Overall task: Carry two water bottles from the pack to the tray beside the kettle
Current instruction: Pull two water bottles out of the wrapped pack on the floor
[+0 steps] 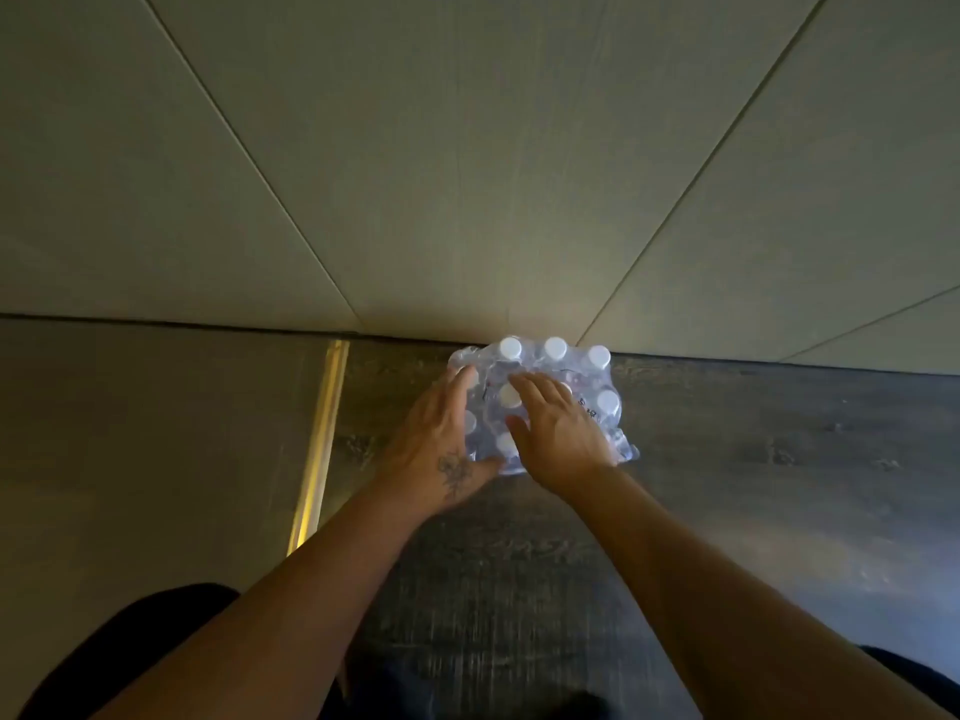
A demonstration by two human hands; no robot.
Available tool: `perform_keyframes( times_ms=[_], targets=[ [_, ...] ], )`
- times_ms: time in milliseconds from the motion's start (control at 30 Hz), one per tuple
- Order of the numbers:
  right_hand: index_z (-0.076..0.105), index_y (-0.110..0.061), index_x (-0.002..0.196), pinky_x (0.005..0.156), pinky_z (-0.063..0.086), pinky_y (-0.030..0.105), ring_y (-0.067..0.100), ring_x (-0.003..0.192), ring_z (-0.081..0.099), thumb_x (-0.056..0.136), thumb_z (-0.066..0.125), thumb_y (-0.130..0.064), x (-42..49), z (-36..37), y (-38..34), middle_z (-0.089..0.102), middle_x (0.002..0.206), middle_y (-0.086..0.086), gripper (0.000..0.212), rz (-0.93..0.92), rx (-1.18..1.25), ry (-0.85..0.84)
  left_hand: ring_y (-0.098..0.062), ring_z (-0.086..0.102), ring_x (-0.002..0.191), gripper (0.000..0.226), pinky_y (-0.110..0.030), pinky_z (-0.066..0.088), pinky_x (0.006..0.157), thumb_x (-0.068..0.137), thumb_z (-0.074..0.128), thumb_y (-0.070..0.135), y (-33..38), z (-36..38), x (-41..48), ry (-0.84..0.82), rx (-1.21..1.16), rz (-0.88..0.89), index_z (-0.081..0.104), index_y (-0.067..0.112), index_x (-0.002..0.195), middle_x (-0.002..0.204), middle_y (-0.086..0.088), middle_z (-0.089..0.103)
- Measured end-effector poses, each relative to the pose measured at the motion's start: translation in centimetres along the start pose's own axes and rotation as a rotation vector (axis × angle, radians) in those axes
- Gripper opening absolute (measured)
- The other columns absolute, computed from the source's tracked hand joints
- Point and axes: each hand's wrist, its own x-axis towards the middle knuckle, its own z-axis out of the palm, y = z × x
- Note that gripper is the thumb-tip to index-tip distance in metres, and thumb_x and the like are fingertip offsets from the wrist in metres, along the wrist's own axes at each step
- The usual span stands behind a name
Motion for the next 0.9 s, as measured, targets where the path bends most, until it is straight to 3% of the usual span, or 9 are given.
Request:
perform_keyframes(
  times_ms=[233, 333, 500, 700, 833, 900],
  targets=[
    [0.057, -0.02, 0.148, 0.119, 0.042, 0.045, 0.026, 0.14, 0.058, 0.104, 0.062, -0.039, 3.0, 1.8, 0.2, 0.062, 0.152, 0.007, 0.048, -0.044, -0.187, 0.057, -0.027, 0.011, 0.167, 0.127, -0.058, 0.033, 0.128, 0.08, 0.09, 0.044, -0.6, 1.3, 3.1, -0.018, -0.101, -0.004, 0.004, 0.028, 0.173, 0.181, 0.001, 0.006],
    [0.066, -0.017, 0.134, 0.112, 0.05, 0.044, 0.027, 0.126, 0.067, 0.1, 0.069, -0.035, 3.2, 2.0, 0.0, 0.072, 0.136, 0.009, 0.039, -0.062, -0.239, 0.074, -0.026, 0.004, 0.168, 0.127, -0.052, 0.026, 0.133, 0.082, 0.09, 0.037, -1.6, 1.5, 3.3, -0.035, 0.047, 0.01, 0.004, 0.018, 0.174, 0.182, -0.001, -0.002],
    [0.066, -0.018, 0.131, 0.106, 0.053, 0.041, 0.024, 0.118, 0.07, 0.1, 0.07, -0.034, 3.5, 1.6, -0.2, 0.075, 0.127, 0.006, 0.036, -0.065, -0.211, 0.101, -0.026, 0.015, 0.166, 0.121, -0.044, 0.028, 0.132, 0.082, 0.092, 0.022, -1.7, 1.3, 4.3, -0.003, 0.027, 0.014, 0.012, 0.016, 0.172, 0.18, -0.003, 0.01],
    [0.066, -0.021, 0.13, 0.091, 0.057, 0.039, 0.023, 0.11, 0.071, 0.101, 0.067, -0.038, 2.5, -2.2, -1.0, 0.076, 0.121, 0.003, 0.034, -0.033, -0.098, 0.163, -0.023, 0.053, 0.143, 0.103, -0.029, 0.051, 0.107, 0.076, 0.096, 0.017, -1.0, 0.8, 5.2, 0.047, 0.08, 0.024, 0.037, 0.018, 0.161, 0.166, -0.002, 0.036],
    [0.067, -0.022, 0.127, 0.08, 0.059, 0.039, 0.022, 0.102, 0.07, 0.098, 0.071, -0.035, 1.2, -5.9, -1.4, 0.076, 0.116, 0.001, 0.032, -0.022, 0.034, 0.307, -0.017, 0.06, 0.122, 0.097, -0.026, 0.055, 0.091, 0.074, 0.097, 0.016, -0.9, 0.4, 5.3, 0.028, 0.078, 0.001, 0.042, 0.02, 0.152, 0.152, -0.002, 0.046],
    [0.066, -0.024, 0.125, 0.07, 0.053, 0.03, 0.015, 0.094, 0.066, 0.098, 0.07, -0.036, 0.8, -7.6, -1.4, 0.074, 0.11, -0.004, 0.03, -0.011, 0.116, 0.41, -0.013, 0.061, 0.107, 0.087, -0.024, 0.055, 0.079, 0.075, 0.095, 0.014, -1.1, 0.4, 5.2, 0.043, 0.088, 0.018, 0.044, 0.021, 0.145, 0.144, -0.001, 0.049]
  ],
)
